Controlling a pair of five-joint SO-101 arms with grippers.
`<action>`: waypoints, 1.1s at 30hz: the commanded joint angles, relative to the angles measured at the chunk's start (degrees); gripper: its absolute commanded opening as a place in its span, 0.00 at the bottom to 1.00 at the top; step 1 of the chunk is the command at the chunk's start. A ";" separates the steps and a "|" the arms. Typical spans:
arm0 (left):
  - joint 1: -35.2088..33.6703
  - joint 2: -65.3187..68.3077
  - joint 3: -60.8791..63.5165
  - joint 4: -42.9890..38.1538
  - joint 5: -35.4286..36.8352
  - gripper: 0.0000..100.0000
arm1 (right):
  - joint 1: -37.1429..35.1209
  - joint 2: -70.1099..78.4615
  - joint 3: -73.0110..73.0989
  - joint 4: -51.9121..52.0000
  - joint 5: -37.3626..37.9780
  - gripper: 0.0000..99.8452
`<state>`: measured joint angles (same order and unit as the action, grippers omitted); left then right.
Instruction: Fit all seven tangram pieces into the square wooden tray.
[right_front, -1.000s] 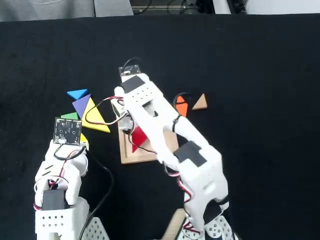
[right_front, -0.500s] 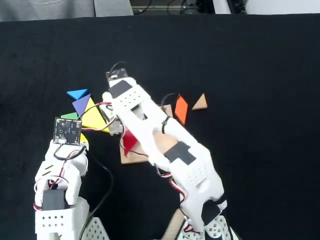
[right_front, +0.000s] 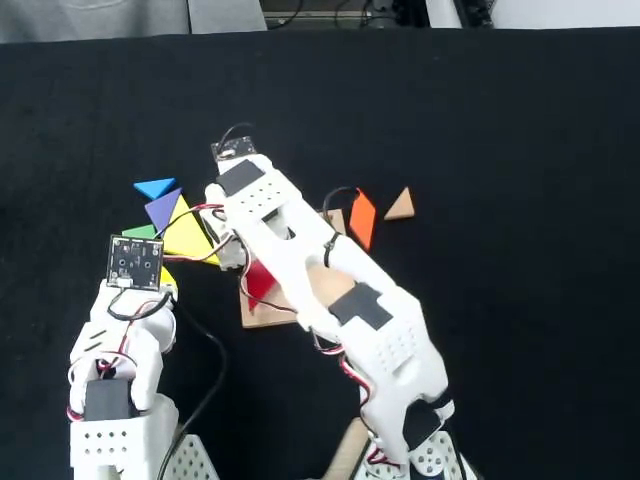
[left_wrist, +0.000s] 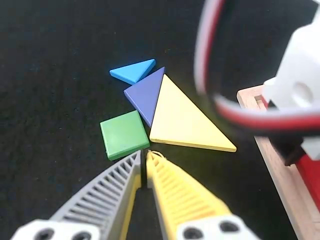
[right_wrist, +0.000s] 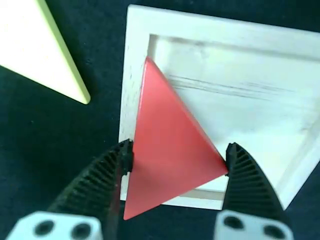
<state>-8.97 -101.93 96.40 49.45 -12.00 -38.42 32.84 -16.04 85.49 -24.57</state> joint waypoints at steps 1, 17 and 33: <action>-0.40 -0.35 1.10 -1.23 0.44 0.03 | -0.53 -0.57 -2.77 0.35 -0.35 0.30; -0.40 -0.35 1.10 -1.23 0.44 0.03 | 5.36 -4.44 -10.24 9.05 6.15 0.40; 0.75 -0.35 1.10 -0.88 0.35 0.03 | 11.34 5.93 -11.91 14.86 16.26 0.01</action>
<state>-8.79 -101.93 96.40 49.45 -12.00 -25.23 38.90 -27.82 98.95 -9.10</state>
